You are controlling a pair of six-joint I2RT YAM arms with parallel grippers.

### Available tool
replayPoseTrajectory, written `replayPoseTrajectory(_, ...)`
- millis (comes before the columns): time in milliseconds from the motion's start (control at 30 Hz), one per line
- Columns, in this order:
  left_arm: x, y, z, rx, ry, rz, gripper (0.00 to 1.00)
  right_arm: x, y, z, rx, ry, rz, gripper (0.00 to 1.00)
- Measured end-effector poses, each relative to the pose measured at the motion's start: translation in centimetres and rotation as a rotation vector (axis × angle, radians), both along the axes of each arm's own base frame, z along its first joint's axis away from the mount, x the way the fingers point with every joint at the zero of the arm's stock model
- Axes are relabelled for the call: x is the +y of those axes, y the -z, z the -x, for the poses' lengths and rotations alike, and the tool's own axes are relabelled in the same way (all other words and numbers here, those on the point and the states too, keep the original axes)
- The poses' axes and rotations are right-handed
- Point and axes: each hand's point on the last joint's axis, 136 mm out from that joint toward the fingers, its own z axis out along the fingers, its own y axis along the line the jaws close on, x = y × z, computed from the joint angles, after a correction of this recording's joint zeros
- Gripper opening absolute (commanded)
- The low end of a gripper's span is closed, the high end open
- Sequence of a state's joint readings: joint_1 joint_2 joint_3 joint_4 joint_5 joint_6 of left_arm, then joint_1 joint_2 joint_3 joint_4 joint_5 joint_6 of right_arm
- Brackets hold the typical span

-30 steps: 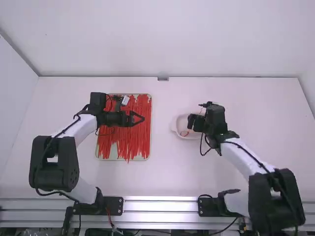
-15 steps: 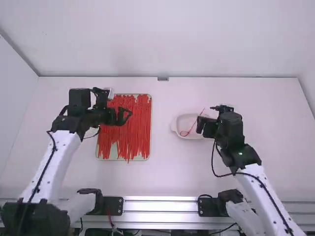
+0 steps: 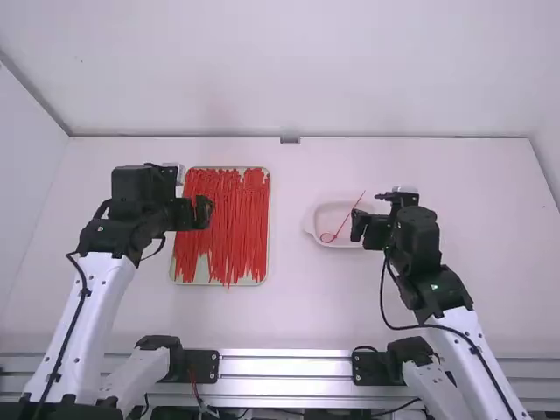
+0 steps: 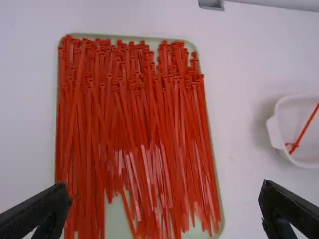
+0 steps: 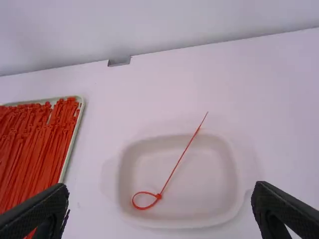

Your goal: Fasten the cable tie

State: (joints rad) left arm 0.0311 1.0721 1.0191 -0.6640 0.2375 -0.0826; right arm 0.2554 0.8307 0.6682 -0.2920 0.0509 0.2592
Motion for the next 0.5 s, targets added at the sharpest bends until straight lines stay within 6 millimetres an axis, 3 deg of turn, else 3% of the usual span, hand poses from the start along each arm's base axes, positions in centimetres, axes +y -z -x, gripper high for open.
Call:
replayPoseTrajectory(67, 0.0, -0.2, -0.2, -0.015, 0.000, -0.009, 0.96, -0.1, 0.3, -0.3, 0.006, 0.005, 0.009, 0.95)
replayPoseTrajectory(267, 0.1, -0.7, -0.1, -0.098, 0.014, -0.071, 0.89, -1.5, -1.6, -0.7, -0.099, 0.017, 0.011, 0.87)
replayPoseTrajectory(500, 1.7, -1.0, 0.5, -0.211, -0.043, -0.154, 0.77, -5.1, -1.7, 0.0, -0.233, 0.083, 0.090, 0.73)
